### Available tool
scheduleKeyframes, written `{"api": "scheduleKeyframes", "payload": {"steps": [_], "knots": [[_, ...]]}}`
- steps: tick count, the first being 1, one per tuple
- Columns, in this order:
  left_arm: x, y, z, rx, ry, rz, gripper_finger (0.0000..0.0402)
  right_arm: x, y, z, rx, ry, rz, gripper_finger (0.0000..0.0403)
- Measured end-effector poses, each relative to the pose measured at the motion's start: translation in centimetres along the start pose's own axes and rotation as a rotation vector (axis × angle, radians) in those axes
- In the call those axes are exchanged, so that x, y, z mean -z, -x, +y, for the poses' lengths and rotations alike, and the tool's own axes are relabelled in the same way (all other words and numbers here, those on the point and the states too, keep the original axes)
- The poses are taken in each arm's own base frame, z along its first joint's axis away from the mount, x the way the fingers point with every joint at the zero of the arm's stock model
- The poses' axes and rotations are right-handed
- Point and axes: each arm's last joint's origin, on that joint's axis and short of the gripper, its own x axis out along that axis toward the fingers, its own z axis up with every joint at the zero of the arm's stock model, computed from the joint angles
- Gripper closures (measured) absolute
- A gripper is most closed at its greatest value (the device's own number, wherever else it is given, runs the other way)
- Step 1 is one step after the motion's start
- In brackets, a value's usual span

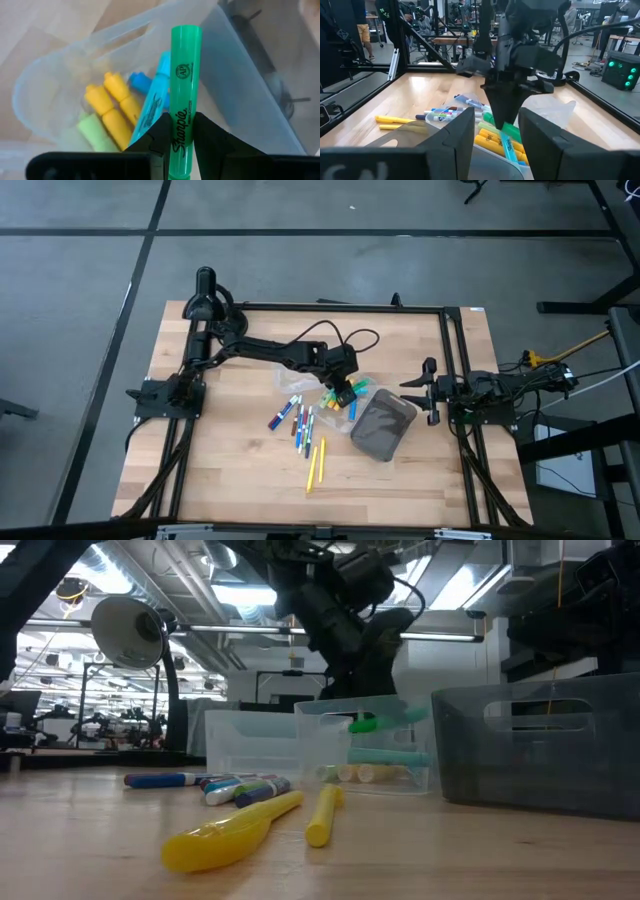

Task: Pick & Place Markers
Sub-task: Put the green highlighter pen into the right transparent bin

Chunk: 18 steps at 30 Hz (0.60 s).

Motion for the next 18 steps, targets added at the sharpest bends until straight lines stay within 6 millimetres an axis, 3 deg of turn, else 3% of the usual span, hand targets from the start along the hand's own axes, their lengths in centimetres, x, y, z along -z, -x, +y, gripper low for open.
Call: {"api": "scheduleKeyframes", "payload": {"steps": [18], "knots": [[0.66, -0.64, 0.33, 0.007, 0.009, 0.071, 0.0347, 0.00, 0.00, 0.00, 0.000, 0.000, 0.000, 0.0251]]}}
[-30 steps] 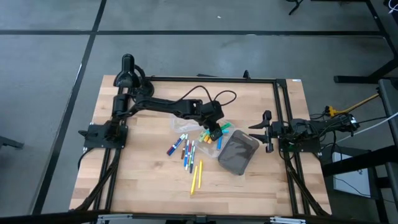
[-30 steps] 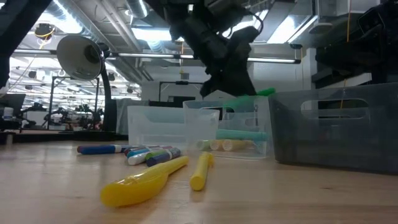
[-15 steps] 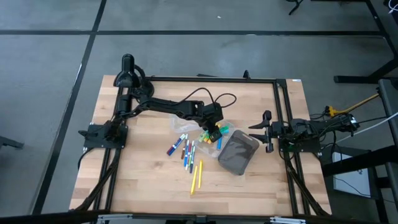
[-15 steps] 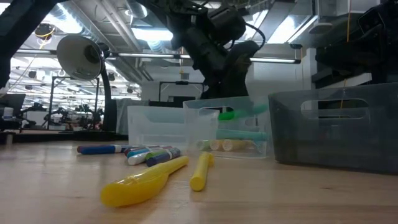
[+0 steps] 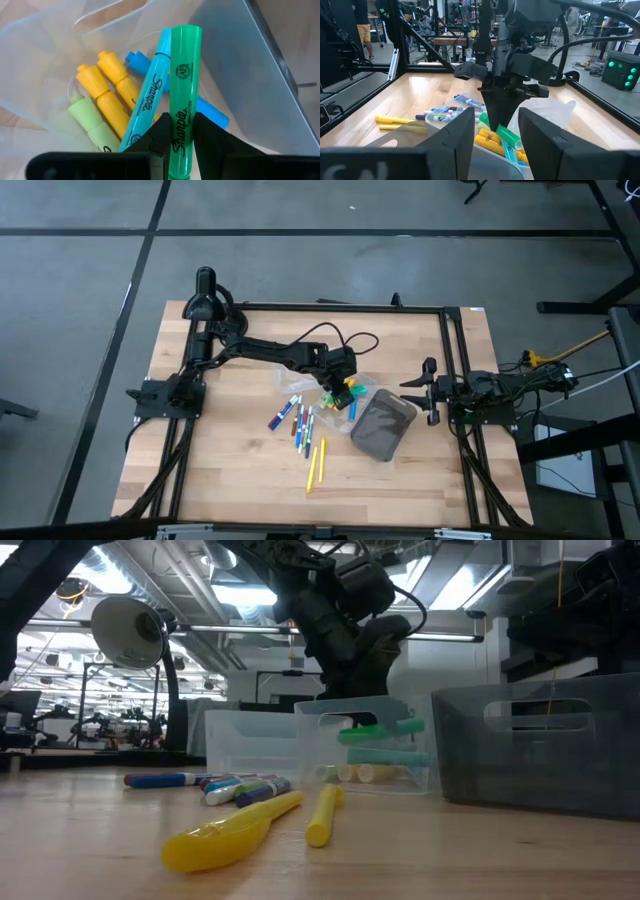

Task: Pick & Place Markers
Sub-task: Put the green highlighter pen into the right transparent bin, then put the right red marker pen into the left transparent bin

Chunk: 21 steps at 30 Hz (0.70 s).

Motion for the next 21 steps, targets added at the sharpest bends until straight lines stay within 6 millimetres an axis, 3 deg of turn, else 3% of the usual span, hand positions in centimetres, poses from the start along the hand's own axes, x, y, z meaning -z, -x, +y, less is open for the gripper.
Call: {"api": "scheduleKeyframes", "payload": {"steps": [6, 21], "knots": [[0.02, 0.00, 0.03, -0.002, -0.009, 0.002, 0.0343, 0.00, 0.00, 0.00, 0.000, 0.000, 0.000, 0.0251], [-0.46, 0.02, -0.19, 0.019, -0.060, -0.047, 0.0279, -0.01, 0.00, 0.00, 0.000, 0.000, 0.000, 0.0251]]}}
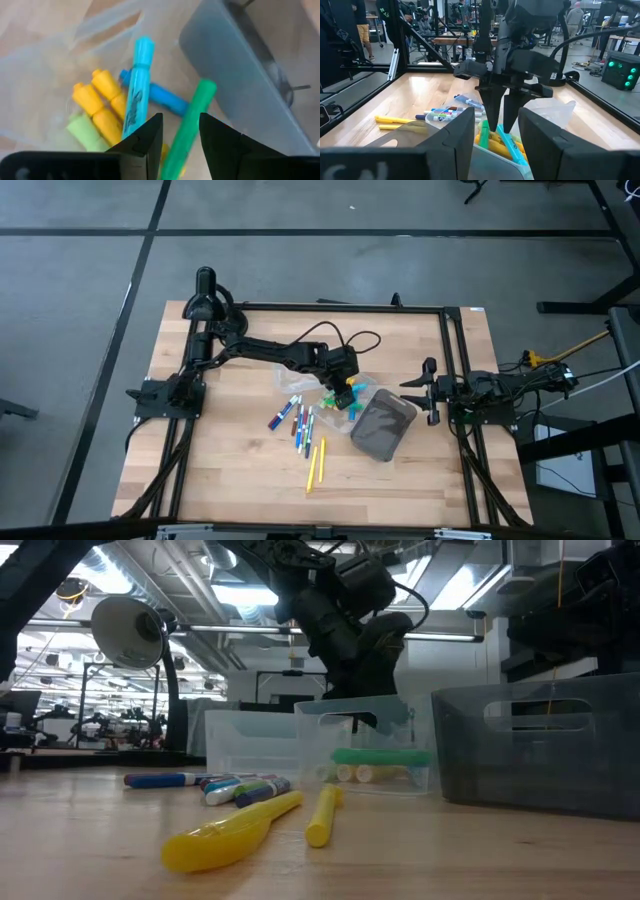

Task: Pick & Place Markers
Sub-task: Put the right red marker pen into the left transparent bin

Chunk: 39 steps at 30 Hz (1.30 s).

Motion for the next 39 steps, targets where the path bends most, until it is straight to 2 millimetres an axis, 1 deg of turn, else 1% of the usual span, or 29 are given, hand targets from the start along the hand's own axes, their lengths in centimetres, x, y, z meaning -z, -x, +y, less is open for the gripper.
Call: {"api": "scheduleKeyframes", "payload": {"steps": [4, 8, 12, 16, 18, 23, 28, 33, 36, 39], "knots": [[-0.6, 0.5, -0.7, 0.028, -0.074, -0.064, 0.0280, 0.0, 0.0, 0.0, 0.001, 0.000, 0.000, 0.0251], [-1.0, 2.4, -2.2, 0.053, -0.178, -0.114, 0.0286, 0.0, 0.0, 0.0, 0.000, 0.000, 0.000, 0.0251], [-0.7, 4.6, -4.0, 0.058, -0.282, -0.123, 0.0292, 0.0, 0.0, 0.0, 0.000, 0.000, 0.000, 0.0251], [0.0, 7.1, -6.0, 0.029, -0.411, -0.131, 0.0295, 0.0, 0.0, 0.0, -0.001, 0.000, 0.001, 0.0251], [0.6, 7.9, -6.9, 0.029, -0.467, -0.119, 0.0295, 0.0, 0.0, 0.0, 0.000, 0.000, 0.000, 0.0251], [2.4, 9.7, -8.9, 0.046, -0.515, -0.040, 0.0293, 0.0, 0.0, 0.0, 0.000, 0.000, 0.000, 0.0251], [4.9, 9.9, -10.2, 0.038, -0.546, 0.111, 0.0297, 0.0, 0.0, 0.0, 0.000, 0.000, 0.001, 0.0251], [6.5, 10.0, -11.3, 0.035, -0.527, 0.197, 0.0299, 0.0, 0.0, 0.0, 0.000, 0.000, 0.000, 0.0251], [7.5, 10.1, -11.6, 0.019, -0.506, 0.257, 0.0299, 0.0, 0.0, 0.0, 0.000, 0.000, 0.000, 0.0251], [9.2, 10.0, -11.7, -0.031, -0.491, 0.353, 0.0299, 0.0, 0.0, 0.0, 0.000, 0.000, 0.000, 0.0251]]}}
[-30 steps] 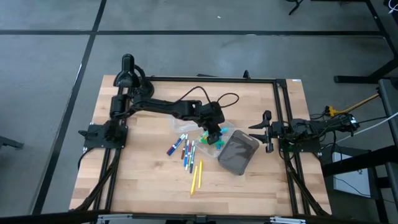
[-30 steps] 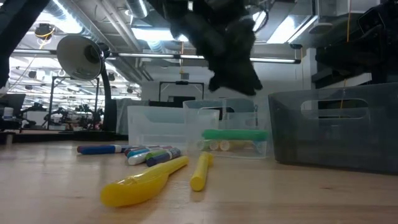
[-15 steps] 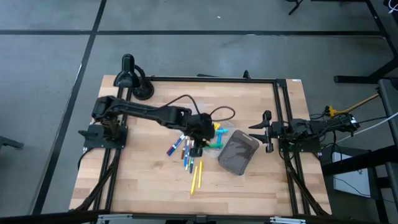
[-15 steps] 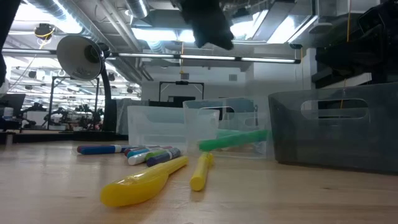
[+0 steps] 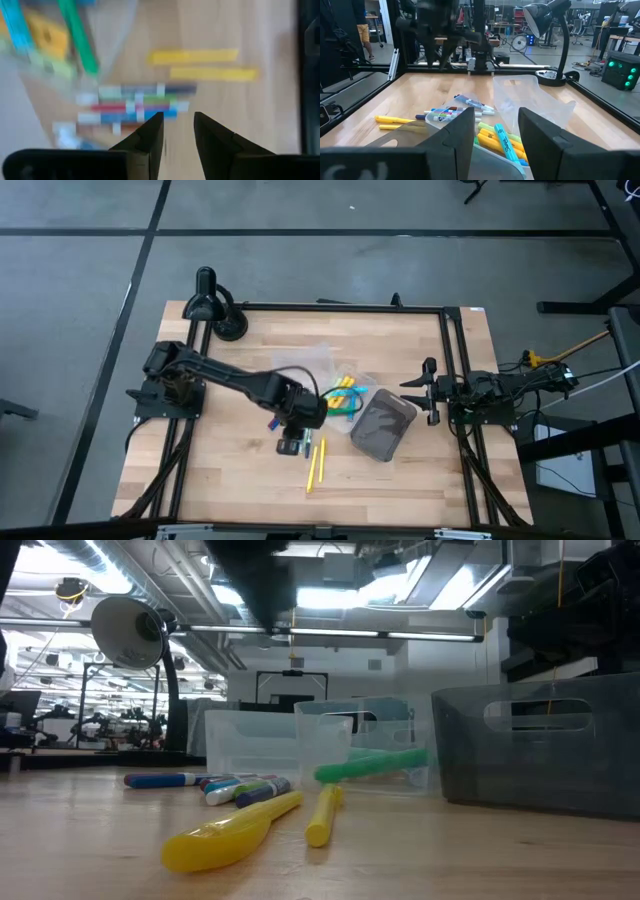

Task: Pick & Place Markers
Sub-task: Put the right red marker pen into the left transparent bin

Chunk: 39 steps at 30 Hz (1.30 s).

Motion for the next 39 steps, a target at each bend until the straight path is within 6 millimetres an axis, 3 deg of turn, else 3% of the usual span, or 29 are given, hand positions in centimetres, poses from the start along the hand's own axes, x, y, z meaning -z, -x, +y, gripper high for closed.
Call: {"api": "scheduleKeyframes", "payload": {"steps": [5, 11, 16, 20, 30, 39], "knots": [[3.0, -2.3, -1.3, -0.167, 0.014, 0.155, 0.0300, 0.0, 0.0, 0.0, 0.000, 0.000, 0.000, 0.0251], [6.3, -5.0, -2.6, -0.378, 0.086, 0.206, 0.0300, 0.0, 0.0, 0.0, 0.000, 0.000, 0.000, 0.0251], [8.4, -6.6, -2.5, -0.571, 0.221, 0.162, 0.0300, 0.0, 0.0, 0.0, 0.000, 0.000, 0.000, 0.0251], [9.4, -7.7, -1.9, -0.707, 0.339, 0.020, 0.0300, 0.0, 0.0, 0.0, 0.000, 0.000, 0.000, 0.0251], [11.3, -10.2, -0.7, -0.597, 0.498, -0.202, 0.0300, 0.0, 0.0, 0.0, 0.000, 0.000, 0.000, 0.0251], [12.4, -10.2, -0.3, -0.585, 0.516, -0.291, 0.0300, 0.0, 0.0, 0.0, 0.000, 0.000, 0.000, 0.0251]]}}
